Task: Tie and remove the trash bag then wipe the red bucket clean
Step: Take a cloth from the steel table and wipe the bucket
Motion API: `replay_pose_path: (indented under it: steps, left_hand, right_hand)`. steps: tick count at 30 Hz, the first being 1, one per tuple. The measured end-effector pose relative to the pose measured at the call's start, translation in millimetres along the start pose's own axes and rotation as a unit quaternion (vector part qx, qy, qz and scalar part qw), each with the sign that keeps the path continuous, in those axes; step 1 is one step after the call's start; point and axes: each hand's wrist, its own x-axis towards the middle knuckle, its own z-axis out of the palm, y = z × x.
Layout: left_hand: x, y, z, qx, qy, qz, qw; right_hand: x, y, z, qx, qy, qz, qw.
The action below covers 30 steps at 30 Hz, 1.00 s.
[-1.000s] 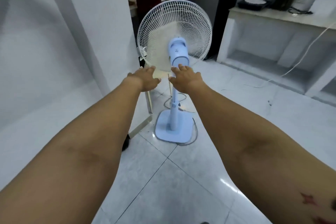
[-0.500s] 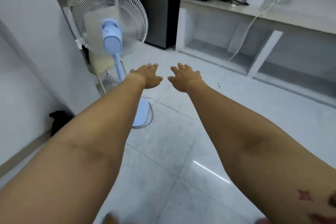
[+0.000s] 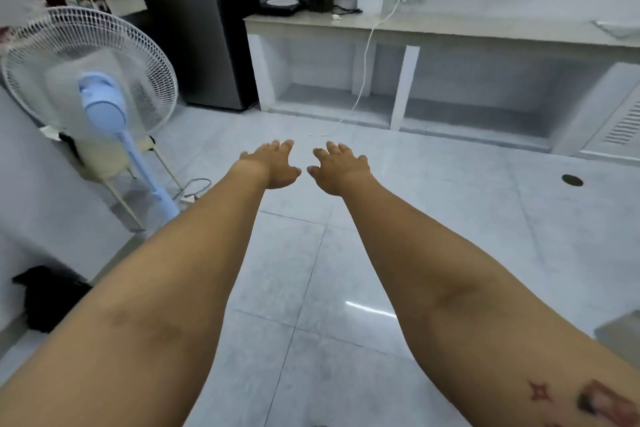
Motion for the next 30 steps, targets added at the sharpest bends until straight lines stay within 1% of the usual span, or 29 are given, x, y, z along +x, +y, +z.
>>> replay_pose_path:
  steps: [5,9,11,14,19,24,30]
  left_hand:
    - [-46,67,34,0.002,0.002,0.040,0.999]
    - [-89,110,65,0.024,0.008,0.042,0.999]
    - [-108,125,70,0.032,0.017,0.032,0.999]
    - [-143,155,69,0.035,0.004,0.027,0.999]
    - [-163,221,61,0.058,0.030,0.066,0.996]
    - [-163,310,65,0.072,0.032,0.113,0.990]
    - [-160,444,85,0.060,0.025,0.165,0.984]
  right_hand:
    - [-78,56,4,0.005,-0.003,0.038,0.999]
    - [-141,88,19,0.008,-0.017,0.045,0.999]
    - [-168,98,28,0.010,-0.022,0.046,0.999]
    - [-207,118,33,0.022,-0.039,0.042,0.998]
    - [-249,170,29,0.037,-0.021,0.074,0.996]
    - [-281,246,22,0.046,-0.005,0.112,0.993]
    - [-324,371,20,0.041,-0.001,0.162,0.986]
